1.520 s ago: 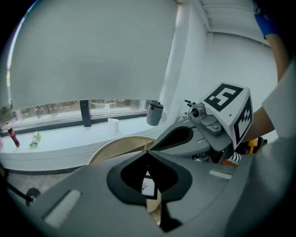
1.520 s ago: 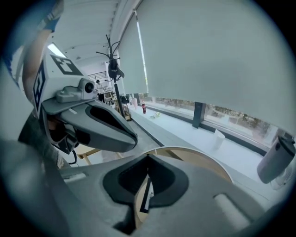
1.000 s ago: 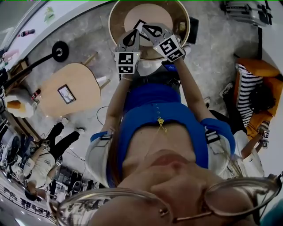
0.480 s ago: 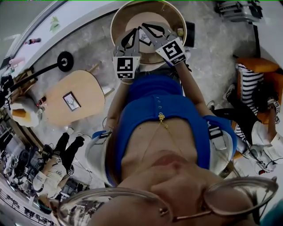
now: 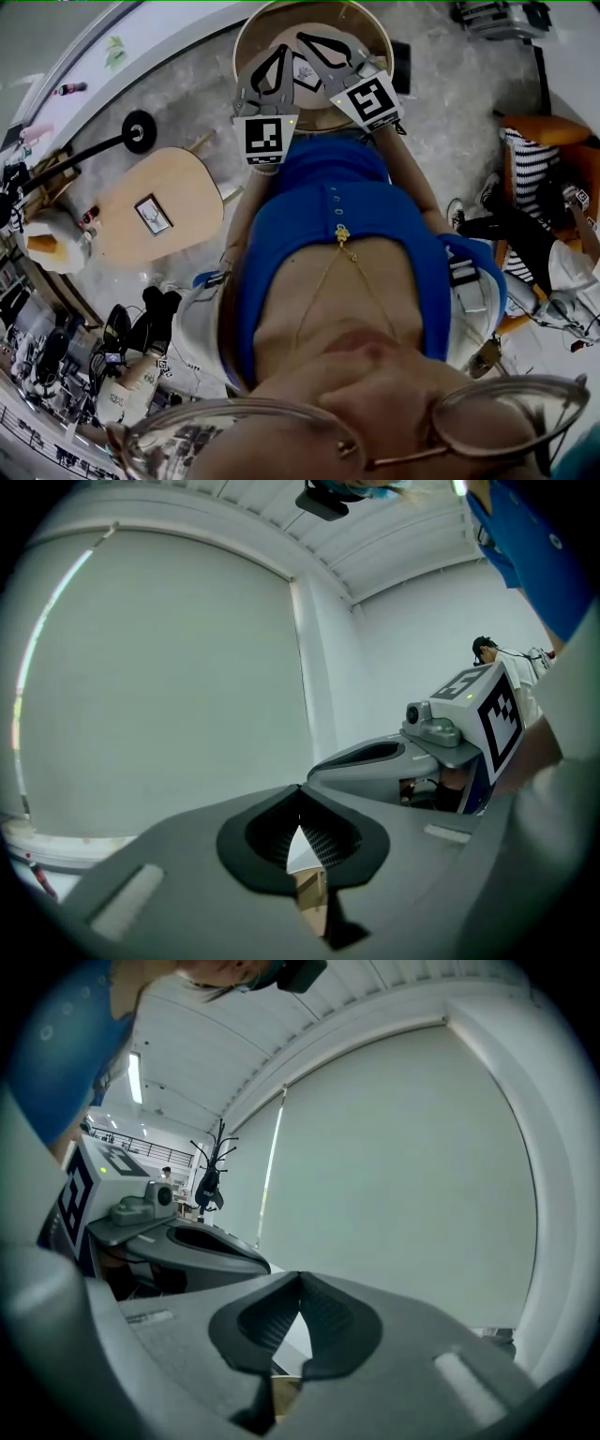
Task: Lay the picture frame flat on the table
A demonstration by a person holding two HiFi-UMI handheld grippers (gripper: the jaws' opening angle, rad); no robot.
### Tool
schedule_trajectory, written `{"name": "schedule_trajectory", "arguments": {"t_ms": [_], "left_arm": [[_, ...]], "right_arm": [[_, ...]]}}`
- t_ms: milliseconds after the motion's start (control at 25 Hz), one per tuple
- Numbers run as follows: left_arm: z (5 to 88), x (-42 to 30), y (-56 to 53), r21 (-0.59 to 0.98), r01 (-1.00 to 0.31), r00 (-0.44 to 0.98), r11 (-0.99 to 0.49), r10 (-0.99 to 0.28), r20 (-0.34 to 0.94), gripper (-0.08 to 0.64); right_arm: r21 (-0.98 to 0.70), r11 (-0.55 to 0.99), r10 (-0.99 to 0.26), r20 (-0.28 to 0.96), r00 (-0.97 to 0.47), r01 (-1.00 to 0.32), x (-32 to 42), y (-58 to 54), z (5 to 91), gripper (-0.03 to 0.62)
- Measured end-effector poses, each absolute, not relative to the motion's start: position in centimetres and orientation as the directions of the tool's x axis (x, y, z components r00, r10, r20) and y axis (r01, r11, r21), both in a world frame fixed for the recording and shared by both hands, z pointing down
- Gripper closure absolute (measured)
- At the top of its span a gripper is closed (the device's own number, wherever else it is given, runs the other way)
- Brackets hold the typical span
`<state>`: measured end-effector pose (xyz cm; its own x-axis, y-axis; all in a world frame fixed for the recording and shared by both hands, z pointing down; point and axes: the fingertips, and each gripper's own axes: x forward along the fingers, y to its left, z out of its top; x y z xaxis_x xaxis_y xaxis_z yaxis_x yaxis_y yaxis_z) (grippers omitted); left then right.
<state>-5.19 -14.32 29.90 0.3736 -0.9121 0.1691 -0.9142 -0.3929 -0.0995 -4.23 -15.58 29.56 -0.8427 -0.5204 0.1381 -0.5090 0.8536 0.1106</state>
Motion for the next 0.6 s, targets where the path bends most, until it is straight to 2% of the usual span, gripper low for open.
{"name": "schedule_trajectory", "arguments": {"t_ms": [600], "left_arm": [[28.7,-5.6,-13.9,-0.104,-0.923,0.356,-0.371,-0.924,0.137,0.564]], "right_arm": [[0.123,0.854,-0.518,0.109,-0.848,-0.506,-4.2,-14.6,27.9,0.592]]}}
